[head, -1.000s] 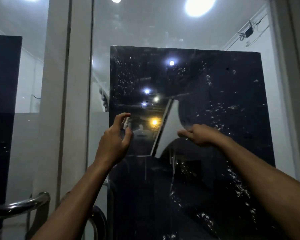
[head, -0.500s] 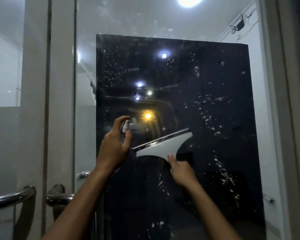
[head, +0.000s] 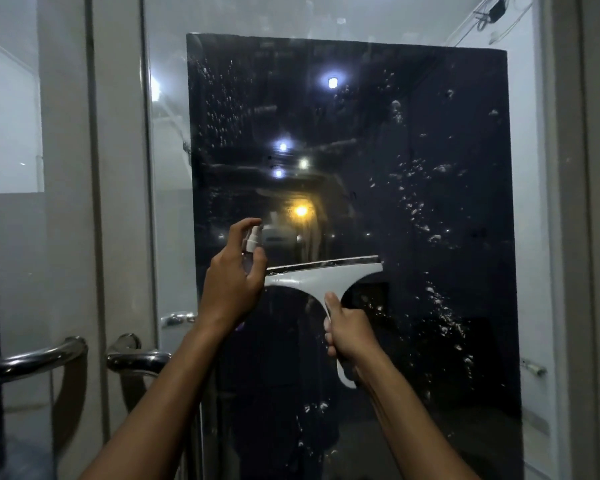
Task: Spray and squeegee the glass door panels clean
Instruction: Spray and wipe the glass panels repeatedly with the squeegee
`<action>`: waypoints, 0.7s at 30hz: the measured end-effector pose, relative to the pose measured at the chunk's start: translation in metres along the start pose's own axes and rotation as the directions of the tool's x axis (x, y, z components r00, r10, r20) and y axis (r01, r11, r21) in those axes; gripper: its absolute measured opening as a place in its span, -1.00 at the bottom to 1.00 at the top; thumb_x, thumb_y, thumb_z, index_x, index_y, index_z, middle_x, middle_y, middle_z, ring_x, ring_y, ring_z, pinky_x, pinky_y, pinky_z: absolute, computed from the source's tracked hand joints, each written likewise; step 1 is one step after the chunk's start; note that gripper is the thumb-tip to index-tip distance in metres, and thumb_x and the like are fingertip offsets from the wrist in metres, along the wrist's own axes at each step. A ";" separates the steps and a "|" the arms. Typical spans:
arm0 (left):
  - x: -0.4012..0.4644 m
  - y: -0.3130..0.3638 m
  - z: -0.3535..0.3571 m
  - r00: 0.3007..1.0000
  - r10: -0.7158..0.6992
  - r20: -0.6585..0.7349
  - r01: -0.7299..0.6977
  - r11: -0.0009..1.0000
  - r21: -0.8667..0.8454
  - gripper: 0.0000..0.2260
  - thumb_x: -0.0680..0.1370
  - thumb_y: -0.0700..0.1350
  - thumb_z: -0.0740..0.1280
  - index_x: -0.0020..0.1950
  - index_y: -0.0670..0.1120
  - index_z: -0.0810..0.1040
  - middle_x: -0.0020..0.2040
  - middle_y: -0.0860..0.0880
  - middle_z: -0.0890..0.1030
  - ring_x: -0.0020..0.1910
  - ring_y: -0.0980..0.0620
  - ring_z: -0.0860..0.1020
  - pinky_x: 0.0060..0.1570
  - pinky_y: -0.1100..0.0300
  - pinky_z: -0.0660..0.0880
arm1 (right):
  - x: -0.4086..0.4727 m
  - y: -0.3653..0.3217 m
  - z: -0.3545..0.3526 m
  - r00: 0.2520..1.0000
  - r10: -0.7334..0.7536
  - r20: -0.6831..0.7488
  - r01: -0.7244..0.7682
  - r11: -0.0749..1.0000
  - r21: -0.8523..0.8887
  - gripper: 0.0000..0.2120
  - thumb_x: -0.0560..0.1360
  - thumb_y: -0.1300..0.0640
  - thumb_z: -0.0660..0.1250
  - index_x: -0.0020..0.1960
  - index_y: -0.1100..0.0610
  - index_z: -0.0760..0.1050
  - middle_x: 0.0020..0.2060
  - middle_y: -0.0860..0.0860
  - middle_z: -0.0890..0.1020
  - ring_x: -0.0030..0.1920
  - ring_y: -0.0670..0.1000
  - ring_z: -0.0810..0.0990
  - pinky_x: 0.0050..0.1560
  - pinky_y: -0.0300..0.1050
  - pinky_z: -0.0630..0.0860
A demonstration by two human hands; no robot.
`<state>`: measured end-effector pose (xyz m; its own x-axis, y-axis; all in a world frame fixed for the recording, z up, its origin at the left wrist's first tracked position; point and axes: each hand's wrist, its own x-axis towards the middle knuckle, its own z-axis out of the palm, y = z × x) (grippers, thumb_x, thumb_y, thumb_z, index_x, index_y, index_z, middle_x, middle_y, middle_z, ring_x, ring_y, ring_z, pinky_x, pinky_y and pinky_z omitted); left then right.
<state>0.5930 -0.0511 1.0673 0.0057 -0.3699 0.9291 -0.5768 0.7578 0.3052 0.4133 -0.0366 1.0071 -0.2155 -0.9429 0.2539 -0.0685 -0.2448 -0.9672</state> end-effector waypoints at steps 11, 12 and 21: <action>-0.022 0.013 0.009 0.999 -0.040 -0.025 0.035 0.984 -0.173 -0.68 0.66 -0.16 0.24 0.39 0.10 0.38 -0.28 0.00 0.59 -0.42 -0.01 0.55 -0.46 0.06 0.53 | 0.027 -0.048 0.008 0.991 -0.127 -0.042 0.126 0.992 -0.016 -0.48 0.65 -0.16 0.14 -0.34 0.15 0.42 -0.51 0.04 0.44 -0.61 -0.06 0.39 -0.51 -0.24 0.36; -0.023 0.013 0.010 0.999 -0.042 -0.014 0.039 0.984 -0.176 -0.67 0.66 -0.15 0.24 0.39 0.13 0.37 -0.26 -0.02 0.60 -0.42 -0.04 0.55 -0.45 -0.01 0.54 | 0.021 -0.024 0.012 0.995 -0.097 -0.032 0.096 0.995 -0.023 -0.47 0.65 -0.16 0.14 -0.37 0.15 0.42 -0.53 0.05 0.44 -0.62 -0.05 0.39 -0.50 -0.22 0.35; -0.021 0.007 0.003 0.999 -0.034 -0.011 0.032 0.988 -0.150 -0.67 0.66 -0.14 0.24 0.37 0.17 0.36 -0.22 0.06 0.60 -0.40 0.08 0.56 -0.42 0.10 0.56 | 0.024 -0.043 0.014 0.993 -0.104 -0.050 0.104 0.995 0.004 -0.51 0.65 -0.15 0.14 -0.32 0.14 0.43 -0.51 0.01 0.45 -0.57 -0.06 0.40 -0.49 -0.21 0.38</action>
<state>0.5865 -0.0402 1.0493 0.0348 -0.3896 0.9203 -0.4468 0.8177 0.3630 0.4246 -0.0516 1.0550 -0.2554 -0.9001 0.3530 -0.0865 -0.3423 -0.9356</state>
